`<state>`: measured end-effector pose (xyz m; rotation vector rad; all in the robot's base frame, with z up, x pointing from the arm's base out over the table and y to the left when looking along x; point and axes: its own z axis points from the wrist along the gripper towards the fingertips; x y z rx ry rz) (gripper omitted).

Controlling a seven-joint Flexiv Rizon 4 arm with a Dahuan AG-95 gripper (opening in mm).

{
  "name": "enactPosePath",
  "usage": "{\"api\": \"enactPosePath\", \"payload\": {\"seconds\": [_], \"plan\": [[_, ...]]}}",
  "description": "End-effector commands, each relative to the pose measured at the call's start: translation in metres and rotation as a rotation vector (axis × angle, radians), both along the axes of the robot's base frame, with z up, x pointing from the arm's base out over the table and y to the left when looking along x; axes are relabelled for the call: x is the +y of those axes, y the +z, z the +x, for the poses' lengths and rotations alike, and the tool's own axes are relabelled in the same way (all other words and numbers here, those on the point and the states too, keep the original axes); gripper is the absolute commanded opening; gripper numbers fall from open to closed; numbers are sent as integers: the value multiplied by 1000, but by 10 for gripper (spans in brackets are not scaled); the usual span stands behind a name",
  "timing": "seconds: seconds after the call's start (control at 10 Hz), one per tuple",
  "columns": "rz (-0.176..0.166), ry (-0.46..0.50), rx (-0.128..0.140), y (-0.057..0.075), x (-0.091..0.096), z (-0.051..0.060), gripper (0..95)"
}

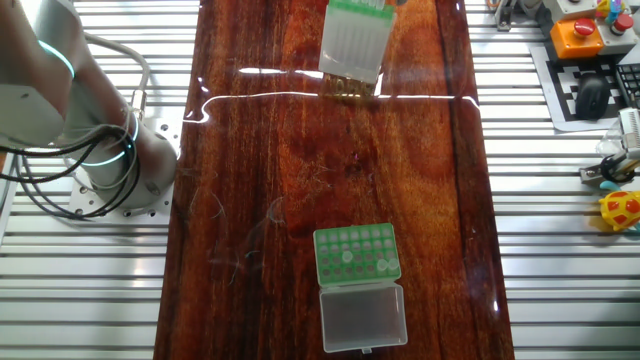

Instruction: Transfer all large pipette tips from one holder to another

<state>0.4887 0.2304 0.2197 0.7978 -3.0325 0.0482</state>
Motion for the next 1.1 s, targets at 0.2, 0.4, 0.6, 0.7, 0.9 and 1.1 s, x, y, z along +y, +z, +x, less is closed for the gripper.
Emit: {"api": "enactPosePath", "payload": {"seconds": [0.2,0.4,0.6,0.7,0.9,1.1], "plan": [[97,10,-38,-16,28,2,190],[96,-2,-40,-24,37,5,190],[89,9,-39,-25,37,5,190],[89,9,-39,-25,36,4,190],[91,14,-43,-31,32,5,190],[92,17,-44,-33,32,5,190]]}}
